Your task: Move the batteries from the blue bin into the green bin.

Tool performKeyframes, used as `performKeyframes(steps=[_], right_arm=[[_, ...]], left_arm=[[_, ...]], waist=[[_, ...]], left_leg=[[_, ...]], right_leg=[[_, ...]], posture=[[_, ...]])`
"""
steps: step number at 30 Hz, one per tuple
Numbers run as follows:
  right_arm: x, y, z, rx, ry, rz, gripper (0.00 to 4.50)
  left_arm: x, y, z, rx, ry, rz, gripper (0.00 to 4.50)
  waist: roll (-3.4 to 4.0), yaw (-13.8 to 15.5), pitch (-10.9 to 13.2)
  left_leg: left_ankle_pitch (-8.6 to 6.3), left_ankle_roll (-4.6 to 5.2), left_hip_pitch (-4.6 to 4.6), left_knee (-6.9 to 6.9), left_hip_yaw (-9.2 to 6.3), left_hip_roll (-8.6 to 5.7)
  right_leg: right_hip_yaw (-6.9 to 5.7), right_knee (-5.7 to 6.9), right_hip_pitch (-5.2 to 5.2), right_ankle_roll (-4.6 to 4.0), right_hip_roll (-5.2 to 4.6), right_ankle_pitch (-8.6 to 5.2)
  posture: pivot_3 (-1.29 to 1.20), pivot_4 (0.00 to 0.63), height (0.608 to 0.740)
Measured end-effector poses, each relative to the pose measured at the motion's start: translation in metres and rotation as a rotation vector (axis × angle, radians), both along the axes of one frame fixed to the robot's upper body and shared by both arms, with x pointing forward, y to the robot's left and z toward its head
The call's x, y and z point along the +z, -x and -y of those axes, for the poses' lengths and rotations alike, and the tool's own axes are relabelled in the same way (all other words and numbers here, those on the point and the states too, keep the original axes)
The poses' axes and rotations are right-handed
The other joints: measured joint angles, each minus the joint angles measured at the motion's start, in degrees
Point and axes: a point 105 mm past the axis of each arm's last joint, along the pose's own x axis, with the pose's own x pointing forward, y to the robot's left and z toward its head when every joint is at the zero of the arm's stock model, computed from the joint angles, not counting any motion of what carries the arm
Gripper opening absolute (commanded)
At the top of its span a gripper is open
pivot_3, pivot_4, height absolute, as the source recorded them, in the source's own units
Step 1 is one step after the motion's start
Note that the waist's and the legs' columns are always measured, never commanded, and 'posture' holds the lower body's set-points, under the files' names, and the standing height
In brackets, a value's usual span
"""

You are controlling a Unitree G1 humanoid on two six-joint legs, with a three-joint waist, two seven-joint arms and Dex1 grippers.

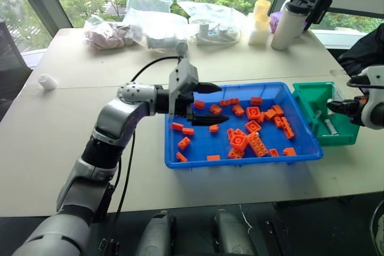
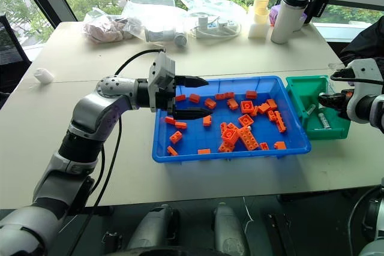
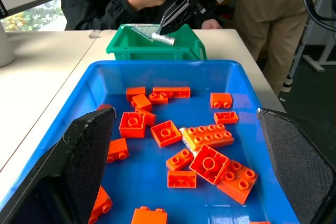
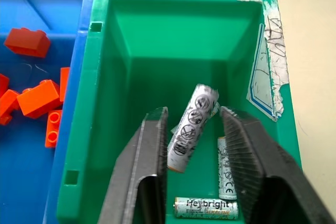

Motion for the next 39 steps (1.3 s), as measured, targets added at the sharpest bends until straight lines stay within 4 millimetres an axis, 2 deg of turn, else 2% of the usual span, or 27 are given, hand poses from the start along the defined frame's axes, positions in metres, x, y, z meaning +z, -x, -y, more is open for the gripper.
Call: performKeyframes(steps=[3, 7, 9, 13, 15, 17, 19, 21, 39], right_arm=[[-0.001, -0.004, 0.004, -0.012, 0.025, 0.003, 4.43], [0.013, -0.010, 0.005, 0.005, 0.056, 0.060, 4.48], [0.027, -0.012, -0.005, 0.067, 0.061, 0.099, 4.48], [0.051, 0.000, -0.056, 0.336, 0.003, 0.116, 4.48], [0.044, 0.015, -0.083, 0.480, 0.001, 0.023, 4.48], [0.021, 0.032, -0.110, 0.605, -0.021, -0.113, 4.48], [0.001, 0.041, -0.127, 0.669, -0.056, -0.207, 4.48], [-0.008, 0.044, -0.140, 0.707, -0.075, -0.229, 4.48], [-0.043, 0.046, -0.164, 0.693, -0.150, -0.330, 4.48]], left_arm=[[0.000, 0.000, -0.003, 0.008, -0.010, 0.009, 4.50], [0.000, -0.003, -0.008, 0.028, -0.026, 0.016, 4.50], [-0.003, -0.004, -0.014, 0.046, -0.045, 0.012, 4.50], [-0.009, 0.001, -0.027, 0.053, -0.097, -0.005, 4.50], [-0.014, 0.011, -0.040, 0.037, -0.169, 0.001, 4.50], [-0.023, 0.021, -0.057, 0.033, -0.261, -0.010, 4.50], [-0.025, 0.028, -0.061, 0.021, -0.296, -0.009, 4.50], [-0.023, 0.031, -0.060, 0.015, -0.304, 0.014, 4.50], [-0.025, 0.029, -0.054, 0.088, -0.268, 0.011, 4.50]], waist=[[0.00, -0.02, 0.00], [0.00, -0.03, 0.00], [0.02, -0.08, 0.01], [0.02, -0.14, 0.01], [0.01, -0.10, 0.01], [0.00, -0.12, 0.02], [-0.01, 0.13, 0.02], [-0.02, 0.44, 0.03], [-0.03, 0.10, 0.03]], left_leg=[[0.00, 0.00, 0.00, 0.00, 0.00, 0.00], [0.00, 0.00, 0.00, -0.01, -0.01, 0.01], [0.00, 0.00, 0.00, -0.01, -0.01, 0.01], [0.00, 0.00, 0.00, -0.02, -0.09, 0.06], [-0.01, 0.01, 0.01, -0.05, -0.14, 0.06], [-0.01, 0.02, 0.00, -0.05, -0.14, 0.06], [-0.01, 0.01, 0.00, 0.01, -0.12, 0.02], [-0.01, 0.01, 0.00, 0.05, -0.14, -0.03], [-0.01, 0.02, -0.01, 0.04, -0.14, 0.00]], right_leg=[[0.00, 0.00, 0.00, 0.00, 0.00, 0.00], [-0.01, 0.00, 0.00, 0.00, 0.01, 0.00], [0.00, 0.00, 0.00, 0.00, 0.01, 0.00], [-0.03, 0.00, 0.00, 0.00, 0.06, 0.00], [-0.04, -0.02, 0.03, -0.01, 0.05, -0.01], [-0.05, -0.07, 0.04, -0.02, 0.04, -0.01], [-0.07, -0.05, 0.08, -0.01, -0.04, -0.01], [-0.09, -0.07, 0.13, -0.01, -0.09, -0.01], [-0.09, -0.11, 0.13, 0.00, -0.04, -0.01]], posture=[[0.00, 0.150, 0.740], [0.00, 0.150, 0.740], [0.00, 0.150, 0.740], [0.00, 0.150, 0.740], [0.00, 0.150, 0.740], [0.00, 0.150, 0.740], [0.00, 0.150, 0.740], [0.00, 0.150, 0.740], [0.00, 0.150, 0.740]])
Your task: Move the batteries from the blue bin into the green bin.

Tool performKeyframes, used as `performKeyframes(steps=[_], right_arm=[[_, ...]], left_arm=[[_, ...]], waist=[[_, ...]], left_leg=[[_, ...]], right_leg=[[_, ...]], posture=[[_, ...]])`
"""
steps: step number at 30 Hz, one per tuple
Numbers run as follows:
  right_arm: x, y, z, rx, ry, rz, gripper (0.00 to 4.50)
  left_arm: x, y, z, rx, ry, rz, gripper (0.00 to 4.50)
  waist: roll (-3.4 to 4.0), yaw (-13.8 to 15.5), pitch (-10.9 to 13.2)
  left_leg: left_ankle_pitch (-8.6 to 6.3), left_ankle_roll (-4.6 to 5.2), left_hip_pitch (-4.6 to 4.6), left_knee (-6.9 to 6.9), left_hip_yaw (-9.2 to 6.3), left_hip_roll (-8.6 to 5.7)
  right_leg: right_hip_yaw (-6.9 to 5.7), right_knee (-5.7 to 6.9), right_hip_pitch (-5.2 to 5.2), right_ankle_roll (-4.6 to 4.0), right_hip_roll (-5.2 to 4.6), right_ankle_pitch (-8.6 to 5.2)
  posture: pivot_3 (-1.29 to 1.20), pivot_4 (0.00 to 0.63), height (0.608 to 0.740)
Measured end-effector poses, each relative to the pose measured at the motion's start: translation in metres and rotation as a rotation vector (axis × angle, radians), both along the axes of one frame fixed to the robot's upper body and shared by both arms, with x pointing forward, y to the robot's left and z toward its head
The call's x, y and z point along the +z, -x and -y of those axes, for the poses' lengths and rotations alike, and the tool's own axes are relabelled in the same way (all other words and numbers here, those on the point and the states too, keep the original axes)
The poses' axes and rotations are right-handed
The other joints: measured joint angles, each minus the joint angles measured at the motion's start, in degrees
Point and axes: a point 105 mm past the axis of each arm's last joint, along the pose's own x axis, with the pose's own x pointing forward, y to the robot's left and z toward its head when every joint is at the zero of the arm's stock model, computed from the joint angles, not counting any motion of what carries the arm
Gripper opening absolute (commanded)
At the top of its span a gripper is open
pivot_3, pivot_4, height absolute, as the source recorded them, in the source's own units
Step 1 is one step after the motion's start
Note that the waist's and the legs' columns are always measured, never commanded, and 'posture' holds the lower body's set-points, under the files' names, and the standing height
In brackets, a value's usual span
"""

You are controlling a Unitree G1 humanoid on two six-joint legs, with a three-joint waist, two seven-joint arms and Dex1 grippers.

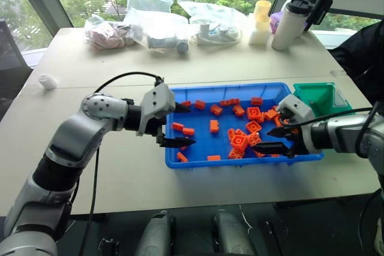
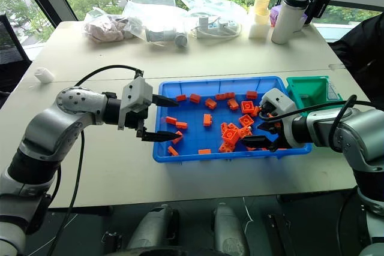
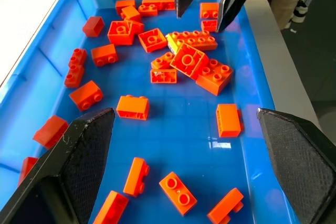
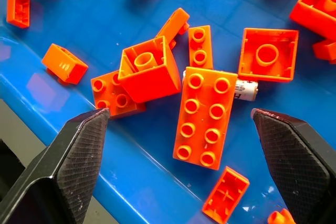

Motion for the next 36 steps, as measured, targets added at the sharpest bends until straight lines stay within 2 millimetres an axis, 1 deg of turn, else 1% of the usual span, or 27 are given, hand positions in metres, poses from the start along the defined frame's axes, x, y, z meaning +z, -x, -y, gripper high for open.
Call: performKeyframes(steps=[4, 12, 14, 15, 19, 20, 21, 25, 30, 32, 35, 36], right_arm=[[-0.011, -0.003, -0.002, -0.015, 0.018, -0.026, 4.48], [-0.018, -0.007, -0.001, -0.023, 0.075, -0.012, 4.48], [-0.019, -0.008, 0.000, -0.024, 0.082, -0.008, 3.96], [-0.020, -0.008, 0.000, -0.024, 0.090, -0.009, 3.61], [-0.025, -0.009, 0.000, -0.019, 0.115, -0.005, 1.55], [-0.025, -0.010, 0.000, -0.017, 0.119, 0.004, 1.09], [-0.025, -0.010, 0.000, -0.015, 0.120, 0.008, 1.00], [-0.023, -0.010, 0.001, -0.013, 0.120, 0.009, 1.00], [-0.013, -0.010, 0.008, -0.019, 0.132, 0.024, 1.00], [0.000, -0.013, 0.014, -0.028, 0.131, 0.050, 1.00], [0.039, -0.036, 0.031, -0.126, 0.107, 0.194, 1.00], [0.047, -0.043, 0.038, -0.161, 0.112, 0.234, 1.00]], left_arm=[[0.000, -0.001, 0.002, 0.006, 0.013, 0.005, 4.50], [0.001, -0.003, 0.002, 0.019, 0.018, 0.010, 4.50], [0.001, -0.003, 0.002, 0.020, 0.018, 0.011, 4.50], [0.001, -0.003, 0.002, 0.020, 0.018, 0.011, 4.50], [0.001, -0.003, 0.003, 0.018, 0.025, 0.009, 4.50], [0.001, -0.003, 0.003, 0.020, 0.026, 0.007, 4.50], [0.000, -0.004, 0.003, 0.022, 0.026, 0.006, 4.50], [-0.001, -0.006, 0.001, 0.031, 0.026, -0.001, 4.50], [0.000, -0.007, 0.000, 0.033, 0.028, 0.001, 4.50], [0.000, -0.007, 0.000, 0.033, 0.029, 0.006, 4.50], [0.000, -0.007, 0.000, 0.030, 0.034, 0.010, 4.50], [0.000, -0.007, 0.000, 0.031, 0.035, 0.010, 4.50]], waist=[[0.00, -0.05, 0.00], [0.00, -0.04, 0.00], [0.00, -0.04, 0.00], [0.00, -0.06, 0.00], [0.00, -0.06, 0.00], [0.00, -0.07, 0.00], [0.00, -0.07, 0.00], [0.00, -0.04, 0.00], [0.00, -0.06, 0.00], [0.01, -0.06, 0.01], [0.00, -0.15, 0.00], [0.00, -0.14, 0.00]], left_leg=[[0.00, 0.00, 0.00, 0.00, 0.00, 0.00], [0.00, 0.00, 0.00, 0.00, 0.00, 0.00], [0.00, 0.00, 0.00, 0.00, -0.01, 0.00], [0.00, 0.00, 0.00, 0.00, -0.01, 0.00], [0.00, 0.00, 0.00, 0.00, -0.01, 0.00], [0.00, 0.00, 0.00, 0.00, -0.01, 0.00], [0.00, 0.00, 0.00, 0.00, -0.01, 0.00], [0.00, 0.00, 0.00, 0.00, -0.01, 0.00], [0.00, 0.00, 0.00, 0.00, -0.01, 0.00], [0.00, 0.00, 0.00, 0.00, 0.01, 0.00], [0.00, 0.00, 0.01, -0.01, 0.01, 0.01], [0.00, 0.00, 0.01, -0.01, 0.00, 0.02]], right_leg=[[0.00, 0.00, 0.00, 0.00, 0.00, 0.00], [0.00, 0.00, -0.01, 0.00, 0.00, 0.00], [0.00, 0.00, -0.01, 0.00, 0.00, 0.00], [0.00, 0.00, -0.01, 0.00, 0.00, 0.00], [0.00, 0.01, -0.01, 0.00, 0.00, 0.00], [0.00, 0.01, -0.01, 0.00, 0.01, 0.00], [0.00, 0.00, -0.01, 0.00, 0.01, 0.00], [0.00, 0.01, -0.01, 0.00, 0.00, 0.00], [-0.01, 0.01, -0.01, 0.00, 0.00, 0.00], [0.00, 0.01, -0.02, 0.00, -0.01, 0.00], [0.00, 0.01, -0.02, 0.00, 0.00, 0.00], [-0.01, 0.00, -0.02, 0.00, 0.01, 0.00]], posture=[[0.00, 0.150, 0.740], [0.00, 0.150, 0.740], [0.00, 0.150, 0.740], [0.00, 0.150, 0.740], [0.00, 0.150, 0.740], [0.00, 0.150, 0.740], [0.00, 0.150, 0.740], [0.00, 0.150, 0.740], [0.00, 0.150, 0.740], [0.00, 0.150, 0.740], [0.00, 0.150, 0.740], [0.00, 0.150, 0.740]])
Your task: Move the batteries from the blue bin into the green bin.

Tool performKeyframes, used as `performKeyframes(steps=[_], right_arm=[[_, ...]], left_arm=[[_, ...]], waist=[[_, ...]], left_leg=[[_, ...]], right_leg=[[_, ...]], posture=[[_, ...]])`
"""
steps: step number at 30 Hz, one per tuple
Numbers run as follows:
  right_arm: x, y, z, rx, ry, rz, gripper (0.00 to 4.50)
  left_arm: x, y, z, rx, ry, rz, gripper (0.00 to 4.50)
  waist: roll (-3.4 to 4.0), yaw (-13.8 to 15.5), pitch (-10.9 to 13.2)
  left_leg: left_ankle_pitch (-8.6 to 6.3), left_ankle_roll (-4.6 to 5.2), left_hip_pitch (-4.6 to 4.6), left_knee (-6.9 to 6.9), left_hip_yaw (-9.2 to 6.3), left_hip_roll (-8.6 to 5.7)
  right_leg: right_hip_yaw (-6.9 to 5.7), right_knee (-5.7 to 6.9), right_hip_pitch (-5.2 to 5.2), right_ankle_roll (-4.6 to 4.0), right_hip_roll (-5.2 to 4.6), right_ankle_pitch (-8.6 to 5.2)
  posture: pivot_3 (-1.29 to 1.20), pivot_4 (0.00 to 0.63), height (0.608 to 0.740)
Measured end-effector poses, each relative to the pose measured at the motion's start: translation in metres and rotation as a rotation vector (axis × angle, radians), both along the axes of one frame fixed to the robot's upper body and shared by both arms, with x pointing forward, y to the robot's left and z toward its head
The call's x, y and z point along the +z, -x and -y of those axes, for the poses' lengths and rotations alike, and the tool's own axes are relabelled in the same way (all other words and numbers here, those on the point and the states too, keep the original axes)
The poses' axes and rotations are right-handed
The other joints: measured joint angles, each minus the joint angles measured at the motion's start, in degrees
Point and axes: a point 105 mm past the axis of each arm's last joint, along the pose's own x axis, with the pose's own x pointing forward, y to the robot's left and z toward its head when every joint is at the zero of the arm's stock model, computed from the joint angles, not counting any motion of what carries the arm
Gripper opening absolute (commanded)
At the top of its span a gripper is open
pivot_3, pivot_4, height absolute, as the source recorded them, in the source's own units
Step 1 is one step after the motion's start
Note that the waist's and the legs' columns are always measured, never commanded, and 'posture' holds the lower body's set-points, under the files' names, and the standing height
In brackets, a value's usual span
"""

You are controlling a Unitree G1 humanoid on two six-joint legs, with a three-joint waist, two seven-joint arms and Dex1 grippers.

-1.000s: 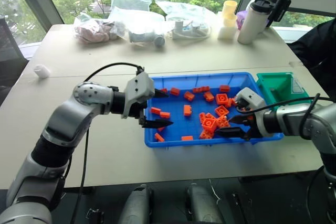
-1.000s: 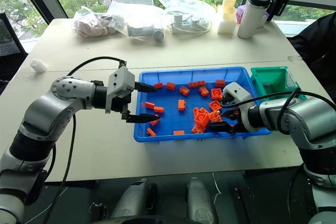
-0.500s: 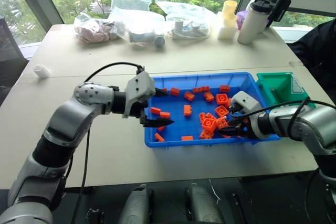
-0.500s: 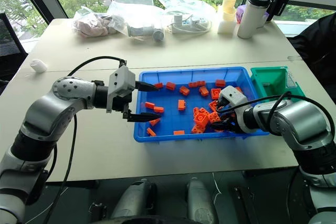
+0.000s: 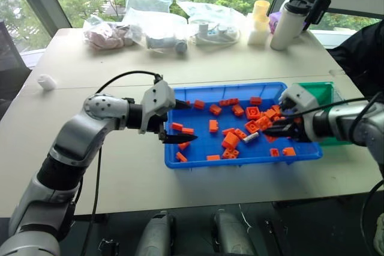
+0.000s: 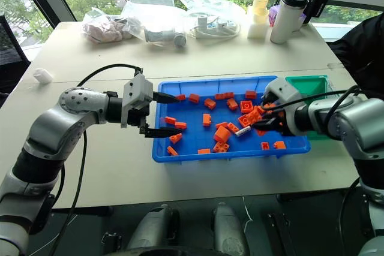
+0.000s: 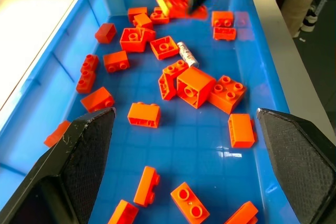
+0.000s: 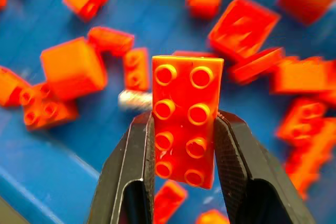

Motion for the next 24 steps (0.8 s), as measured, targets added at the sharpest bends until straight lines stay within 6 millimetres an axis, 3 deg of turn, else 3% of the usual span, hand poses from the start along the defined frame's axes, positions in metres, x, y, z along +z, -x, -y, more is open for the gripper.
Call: performKeyframes(steps=[2, 6, 8, 11, 15, 20, 24], right_arm=[[0.000, -0.015, 0.012, -0.073, 0.001, 0.052, 1.00], [-0.029, -0.033, 0.019, -0.122, -0.003, 0.032, 1.00], [-0.035, -0.039, 0.022, -0.125, 0.002, 0.036, 1.00], [-0.034, -0.055, 0.024, -0.132, 0.012, 0.090, 2.47], [-0.033, -0.060, 0.020, -0.091, 0.041, 0.114, 4.45], [-0.015, -0.053, 0.031, -0.086, 0.079, 0.135, 4.45], [0.008, -0.031, 0.024, 0.045, 0.047, 0.154, 4.45]], left_arm=[[-0.001, -0.001, 0.000, 0.003, 0.005, -0.005, 4.50], [-0.001, -0.002, 0.002, 0.000, 0.014, -0.011, 4.50], [-0.001, -0.002, 0.002, 0.001, 0.014, -0.011, 4.50], [-0.001, -0.002, 0.002, 0.000, 0.014, -0.010, 4.50], [-0.001, -0.003, 0.001, 0.016, 0.011, -0.007, 4.50], [-0.001, -0.001, -0.002, 0.031, 0.004, -0.006, 4.50], [-0.002, 0.000, -0.002, 0.035, 0.005, -0.007, 4.50]], waist=[[-0.05, -0.01, -0.03], [-0.02, 0.03, -0.01], [-0.01, 0.07, -0.01], [-0.02, -0.12, -0.01], [-0.02, 0.15, -0.01], [0.00, 0.37, 0.00], [0.00, 0.07, 0.00]], left_leg=[[0.00, 0.00, 0.00, -0.01, 0.00, 0.01], [0.00, 0.00, -0.02, -0.01, 0.06, -0.02], [0.00, 0.00, -0.04, -0.01, 0.06, -0.02], [0.01, -0.01, -0.03, 0.00, 0.08, -0.02], [0.01, -0.01, -0.04, 0.00, 0.05, -0.03], [0.01, -0.01, -0.07, 0.01, 0.05, -0.10], [0.00, 0.00, -0.06, -0.01, 0.02, -0.03]], right_leg=[[0.00, 0.00, 0.00, 0.00, 0.01, 0.00], [0.03, 0.03, -0.06, 0.00, -0.01, 0.00], [0.03, 0.04, -0.08, 0.00, -0.01, 0.00], [0.04, 0.05, -0.08, 0.00, -0.01, 0.00], [0.03, 0.08, -0.10, 0.00, -0.02, 0.00], [0.03, 0.05, -0.10, 0.00, -0.11, 0.00], [0.01, 0.05, -0.09, 0.00, -0.04, 0.00]], posture=[[0.00, 0.150, 0.740], [0.00, 0.150, 0.740], [0.00, 0.150, 0.740], [0.00, 0.150, 0.740], [0.00, 0.150, 0.740], [0.00, 0.150, 0.740], [0.00, 0.150, 0.740]])
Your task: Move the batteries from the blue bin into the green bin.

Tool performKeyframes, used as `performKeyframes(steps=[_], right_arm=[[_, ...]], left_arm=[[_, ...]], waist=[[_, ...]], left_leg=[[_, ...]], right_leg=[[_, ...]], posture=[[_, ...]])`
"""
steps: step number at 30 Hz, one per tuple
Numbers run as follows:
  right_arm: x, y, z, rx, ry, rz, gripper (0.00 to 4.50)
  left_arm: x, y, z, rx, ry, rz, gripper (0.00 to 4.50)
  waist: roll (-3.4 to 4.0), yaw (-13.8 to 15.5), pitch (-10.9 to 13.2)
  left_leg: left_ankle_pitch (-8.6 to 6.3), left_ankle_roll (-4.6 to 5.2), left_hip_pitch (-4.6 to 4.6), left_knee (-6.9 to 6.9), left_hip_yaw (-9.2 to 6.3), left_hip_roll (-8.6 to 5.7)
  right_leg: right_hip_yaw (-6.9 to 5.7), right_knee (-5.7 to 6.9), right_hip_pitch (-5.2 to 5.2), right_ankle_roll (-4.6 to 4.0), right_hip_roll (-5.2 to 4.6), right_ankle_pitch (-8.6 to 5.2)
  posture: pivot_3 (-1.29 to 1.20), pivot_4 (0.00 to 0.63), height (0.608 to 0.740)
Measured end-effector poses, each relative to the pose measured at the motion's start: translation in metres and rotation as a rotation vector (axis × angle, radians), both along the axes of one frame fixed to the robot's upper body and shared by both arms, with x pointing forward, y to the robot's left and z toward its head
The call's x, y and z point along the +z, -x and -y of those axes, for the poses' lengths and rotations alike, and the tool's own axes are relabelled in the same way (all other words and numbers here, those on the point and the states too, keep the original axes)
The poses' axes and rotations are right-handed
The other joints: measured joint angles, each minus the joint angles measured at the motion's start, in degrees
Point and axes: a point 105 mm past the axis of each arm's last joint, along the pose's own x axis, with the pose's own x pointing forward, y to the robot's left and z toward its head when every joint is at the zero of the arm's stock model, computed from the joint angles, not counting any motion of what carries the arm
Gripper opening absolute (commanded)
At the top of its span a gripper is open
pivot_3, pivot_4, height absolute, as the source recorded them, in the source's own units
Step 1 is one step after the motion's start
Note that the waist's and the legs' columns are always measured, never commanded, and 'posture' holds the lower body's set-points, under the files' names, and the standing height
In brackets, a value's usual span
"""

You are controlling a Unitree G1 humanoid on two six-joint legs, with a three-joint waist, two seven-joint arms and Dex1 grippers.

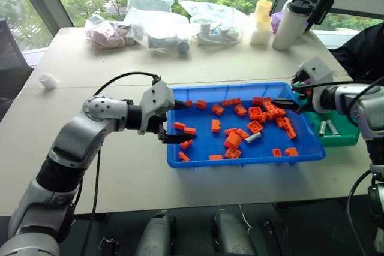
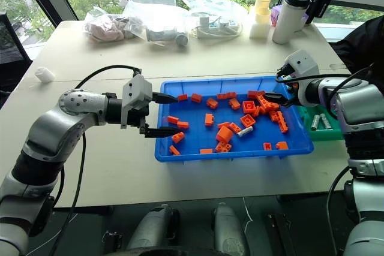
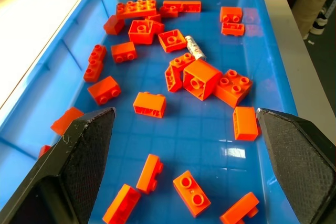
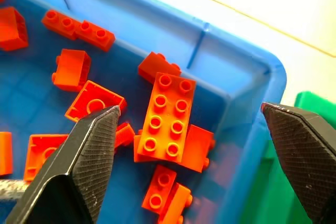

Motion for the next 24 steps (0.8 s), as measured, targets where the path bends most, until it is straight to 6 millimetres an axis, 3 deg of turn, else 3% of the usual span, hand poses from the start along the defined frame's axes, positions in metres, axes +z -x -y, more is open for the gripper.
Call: performKeyframes(steps=[4, 7, 14, 18, 24], right_arm=[[-0.018, 0.037, -0.024, 0.237, -0.024, -0.137, 4.45], [-0.031, 0.047, -0.036, 0.345, -0.020, -0.187, 4.45], [-0.036, 0.038, -0.050, 0.511, 0.124, -0.087, 4.45], [-0.049, 0.035, -0.054, 0.617, 0.190, -0.118, 4.45], [-0.050, 0.034, -0.060, 0.732, 0.186, -0.180, 4.45]], left_arm=[[0.001, 0.000, 0.000, -0.003, 0.003, 0.002, 4.50], [0.003, 0.000, 0.003, -0.016, 0.013, 0.004, 4.50], [0.005, 0.000, 0.004, -0.019, 0.011, 0.010, 4.50], [0.005, -0.001, 0.002, -0.009, 0.006, 0.009, 4.50], [0.012, 0.000, 0.000, 0.007, 0.038, 0.004, 4.50]], waist=[[0.00, -0.08, 0.00], [0.00, -0.18, 0.00], [0.00, -0.08, 0.00], [0.00, -0.06, 0.00], [0.00, -0.08, 0.00]], left_leg=[[0.00, 0.00, 0.01, 0.02, 0.00, 0.02], [0.00, 0.00, 0.04, 0.04, 0.03, 0.02], [0.00, 0.00, 0.05, 0.04, 0.03, 0.01], [0.01, -0.01, 0.05, 0.04, 0.05, 0.00], [0.01, -0.01, 0.05, 0.04, 0.02, 0.02]], right_leg=[[0.00, 0.00, 0.01, 0.00, 0.03, 0.00], [0.01, 0.05, 0.01, 0.00, 0.03, 0.00], [0.01, 0.04, 0.01, 0.00, 0.03, 0.00], [0.01, 0.04, 0.01, 0.00, 0.01, 0.00], [0.01, 0.04, 0.00, 0.00, 0.01, 0.00]], posture=[[0.00, 0.150, 0.740], [0.00, 0.150, 0.740], [0.00, 0.150, 0.740], [0.00, 0.150, 0.740], [0.00, 0.150, 0.740]])
